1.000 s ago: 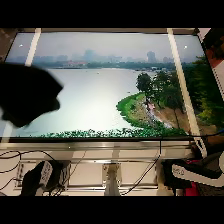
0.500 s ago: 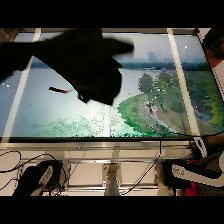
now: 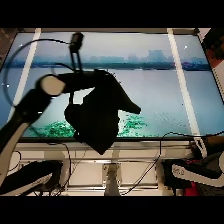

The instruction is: Fold the clothes and pants, and hang the long-sleeved shirts on hangers.

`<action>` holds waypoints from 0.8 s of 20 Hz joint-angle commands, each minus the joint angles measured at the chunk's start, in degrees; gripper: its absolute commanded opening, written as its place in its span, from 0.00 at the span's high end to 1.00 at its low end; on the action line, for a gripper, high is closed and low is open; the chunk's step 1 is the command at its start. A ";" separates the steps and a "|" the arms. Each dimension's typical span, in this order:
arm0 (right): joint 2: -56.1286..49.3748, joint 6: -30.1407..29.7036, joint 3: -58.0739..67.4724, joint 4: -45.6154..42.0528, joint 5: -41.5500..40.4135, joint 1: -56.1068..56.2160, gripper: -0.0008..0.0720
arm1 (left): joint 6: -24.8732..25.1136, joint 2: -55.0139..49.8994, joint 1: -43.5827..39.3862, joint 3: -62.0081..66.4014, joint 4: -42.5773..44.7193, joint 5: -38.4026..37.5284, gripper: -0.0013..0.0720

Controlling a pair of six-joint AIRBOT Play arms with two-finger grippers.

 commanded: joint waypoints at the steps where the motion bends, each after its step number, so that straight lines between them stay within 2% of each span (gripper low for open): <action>1: -0.02 3.67 -0.26 -9.66 0.57 -0.02 0.98 | -0.83 -10.05 -5.81 0.09 -4.92 21.86 0.97; 3: -0.02 4.28 -1.92 -12.83 0.70 -0.02 0.98 | -0.76 -13.27 -6.19 0.11 -6.78 27.39 0.94; 4: -0.13 4.28 -2.97 -12.96 0.74 -0.02 0.97 | -0.76 -13.92 -6.14 0.11 -6.62 27.39 0.64; 5: -0.61 4.24 -3.61 -13.05 0.79 -0.02 0.92 | -0.76 -13.92 -5.95 0.11 -6.62 27.43 0.22; 6: -1.27 4.24 -3.87 -13.09 0.87 -0.02 0.77 | -0.72 -13.46 -5.62 0.17 -6.60 27.41 0.16; 7: -2.16 4.24 -3.87 -13.35 1.18 -0.02 0.60 | -0.50 -12.55 -5.03 0.17 -6.58 27.36 0.16; 9: -4.04 4.24 -3.91 -14.62 1.79 -0.02 0.60 | 3.15 -9.51 -3.15 0.17 -3.56 25.75 0.17; 10: -5.14 4.24 -4.04 -15.04 2.03 -0.02 0.60 | 3.93 -7.67 -1.95 0.17 -0.57 23.93 0.24; 12: -7.89 4.20 -4.04 -15.63 3.58 -0.02 0.60 | 3.96 -3.65 1.38 0.17 5.25 17.40 0.51; 14: -11.26 4.20 -4.04 -15.87 6.34 0.00 0.60 | 3.76 -0.70 5.46 0.17 6.95 10.21 0.53; 15: -12.98 4.20 -4.04 -15.87 8.07 -0.02 0.62 | 3.52 0.35 7.72 0.17 6.95 5.99 0.80; 16: -14.80 3.89 -4.04 -15.89 10.19 -0.02 0.78 | 3.52 1.14 9.73 0.15 6.99 1.51 0.97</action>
